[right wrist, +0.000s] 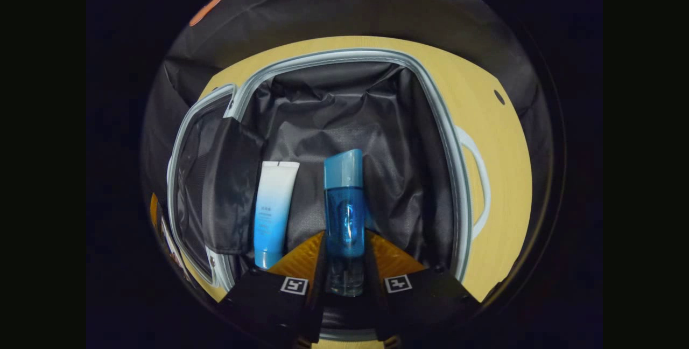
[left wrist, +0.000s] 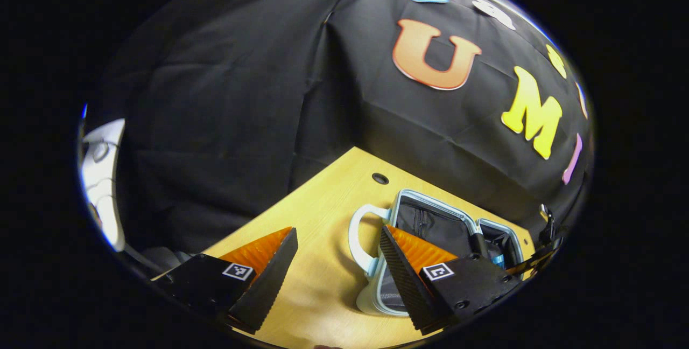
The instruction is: First open the suitcase, pack the skin care products into it, and then close the suitcase.
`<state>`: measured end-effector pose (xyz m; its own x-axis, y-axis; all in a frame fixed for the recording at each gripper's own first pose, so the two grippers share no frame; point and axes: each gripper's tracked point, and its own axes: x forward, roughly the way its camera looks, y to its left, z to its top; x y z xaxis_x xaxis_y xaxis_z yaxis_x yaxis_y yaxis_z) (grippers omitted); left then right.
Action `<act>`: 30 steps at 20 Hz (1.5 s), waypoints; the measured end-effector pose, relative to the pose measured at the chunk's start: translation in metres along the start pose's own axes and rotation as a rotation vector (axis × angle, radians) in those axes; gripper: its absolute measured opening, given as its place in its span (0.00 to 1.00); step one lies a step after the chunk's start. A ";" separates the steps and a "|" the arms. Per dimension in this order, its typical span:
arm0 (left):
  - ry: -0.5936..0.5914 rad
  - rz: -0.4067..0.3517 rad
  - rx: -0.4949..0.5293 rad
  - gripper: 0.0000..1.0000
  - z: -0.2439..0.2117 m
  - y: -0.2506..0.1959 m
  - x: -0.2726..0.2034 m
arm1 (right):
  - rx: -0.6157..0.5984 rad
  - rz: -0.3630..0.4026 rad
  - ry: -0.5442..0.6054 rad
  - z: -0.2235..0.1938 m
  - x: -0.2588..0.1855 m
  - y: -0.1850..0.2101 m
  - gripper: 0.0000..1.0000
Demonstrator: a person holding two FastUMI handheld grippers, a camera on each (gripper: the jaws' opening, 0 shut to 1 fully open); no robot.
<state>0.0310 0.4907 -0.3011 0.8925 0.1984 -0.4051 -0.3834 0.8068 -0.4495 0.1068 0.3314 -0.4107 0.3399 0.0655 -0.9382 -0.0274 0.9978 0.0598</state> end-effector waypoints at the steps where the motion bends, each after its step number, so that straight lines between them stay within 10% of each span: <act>1: 0.027 -0.014 -0.061 0.98 -0.006 0.004 0.008 | -0.001 -0.003 0.003 0.000 0.001 0.000 0.35; 3: 0.069 -0.048 -0.190 0.98 -0.016 0.006 0.020 | -0.044 -0.005 0.000 0.001 -0.004 0.000 0.37; 7: 0.103 -0.094 -0.391 0.96 -0.029 0.004 0.036 | -0.112 0.056 -0.089 0.003 -0.050 0.000 0.76; 10: 0.122 -0.135 -0.486 0.78 -0.036 -0.001 0.043 | -0.143 0.097 -0.230 0.010 -0.113 -0.015 0.78; 11: 0.132 -0.143 -0.503 0.94 -0.039 -0.004 0.046 | -0.163 0.085 -0.265 0.011 -0.134 -0.026 0.79; 15: 0.129 -0.211 -0.565 0.39 -0.040 -0.022 0.054 | -0.170 0.084 -0.393 0.003 -0.216 -0.054 0.80; 16: 0.131 -0.223 -0.579 0.45 -0.040 -0.025 0.057 | -0.155 0.080 -0.436 0.002 -0.237 -0.061 0.80; 19: 0.138 -0.229 -0.643 0.16 -0.038 -0.029 0.061 | -0.095 0.067 -0.589 0.004 -0.300 -0.084 0.80; 25: 0.098 -0.190 -0.447 0.03 -0.012 -0.038 0.049 | -0.026 -0.032 -0.820 0.003 -0.385 -0.133 0.77; 30: -0.012 -0.098 -0.054 0.03 0.042 -0.093 0.016 | -0.021 -0.104 -0.970 0.007 -0.432 -0.169 0.80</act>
<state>0.0912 0.4427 -0.2326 0.9291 0.1267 -0.3475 -0.3059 0.7913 -0.5293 -0.0287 0.1348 -0.0128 0.9676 -0.0376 -0.2495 0.0331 0.9992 -0.0219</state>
